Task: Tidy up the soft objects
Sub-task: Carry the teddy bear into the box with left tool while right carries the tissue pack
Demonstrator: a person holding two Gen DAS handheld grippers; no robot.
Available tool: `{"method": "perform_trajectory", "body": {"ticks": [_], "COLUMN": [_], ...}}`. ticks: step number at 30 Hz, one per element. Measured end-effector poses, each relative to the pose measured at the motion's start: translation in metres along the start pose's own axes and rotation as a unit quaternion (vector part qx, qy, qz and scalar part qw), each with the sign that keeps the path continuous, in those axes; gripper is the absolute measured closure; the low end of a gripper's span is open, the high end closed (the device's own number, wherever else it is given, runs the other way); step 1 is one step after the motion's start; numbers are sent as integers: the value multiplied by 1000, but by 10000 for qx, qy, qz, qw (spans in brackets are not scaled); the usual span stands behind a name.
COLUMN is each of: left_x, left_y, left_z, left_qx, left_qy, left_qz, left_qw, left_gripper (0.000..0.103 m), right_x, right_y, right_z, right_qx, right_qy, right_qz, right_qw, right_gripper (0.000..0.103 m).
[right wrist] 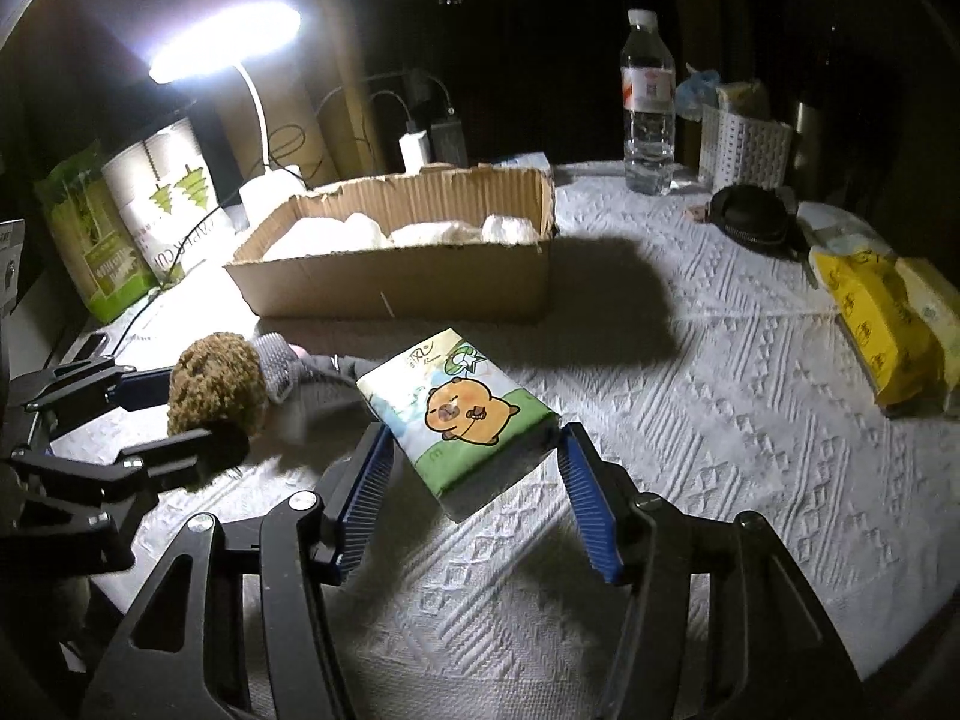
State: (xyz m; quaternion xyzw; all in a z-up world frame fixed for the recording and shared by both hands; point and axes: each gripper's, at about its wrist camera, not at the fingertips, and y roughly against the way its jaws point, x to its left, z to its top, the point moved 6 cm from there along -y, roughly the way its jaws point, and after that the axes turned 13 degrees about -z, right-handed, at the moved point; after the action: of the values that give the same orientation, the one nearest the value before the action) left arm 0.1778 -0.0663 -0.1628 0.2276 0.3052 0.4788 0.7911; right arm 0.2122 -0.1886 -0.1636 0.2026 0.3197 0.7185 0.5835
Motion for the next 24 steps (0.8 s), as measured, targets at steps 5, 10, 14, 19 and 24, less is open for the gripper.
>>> {"method": "perform_trajectory", "body": {"ticks": [5, 10, 14, 19, 24], "left_x": [9, 17, 23, 30, 36], "left_y": [10, 17, 20, 19, 16], "left_z": [10, 21, 30, 43, 55], "left_qx": [-135, -253, -317, -376, -417], "left_qy": [41, 85, 113, 155, 182], "left_qz": [62, 94, 109, 132, 148], "left_qw": [9999, 9996, 9994, 9991, 9989], "left_gripper": [45, 45, 45, 45, 45], "right_x": [3, 6, 6, 6, 4], "right_y": [6, 7, 5, 0, -5], "right_z": [9, 19, 26, 37, 49], "right_qx": [-86, -137, -153, -160, -184], "right_qy": [39, 52, 60, 75, 78], "right_qz": [-4, 0, 14, 29, 43], "right_qw": [10000, 9999, 9999, 9998, 9998], "right_gripper": [43, 43, 43, 43, 43]}}
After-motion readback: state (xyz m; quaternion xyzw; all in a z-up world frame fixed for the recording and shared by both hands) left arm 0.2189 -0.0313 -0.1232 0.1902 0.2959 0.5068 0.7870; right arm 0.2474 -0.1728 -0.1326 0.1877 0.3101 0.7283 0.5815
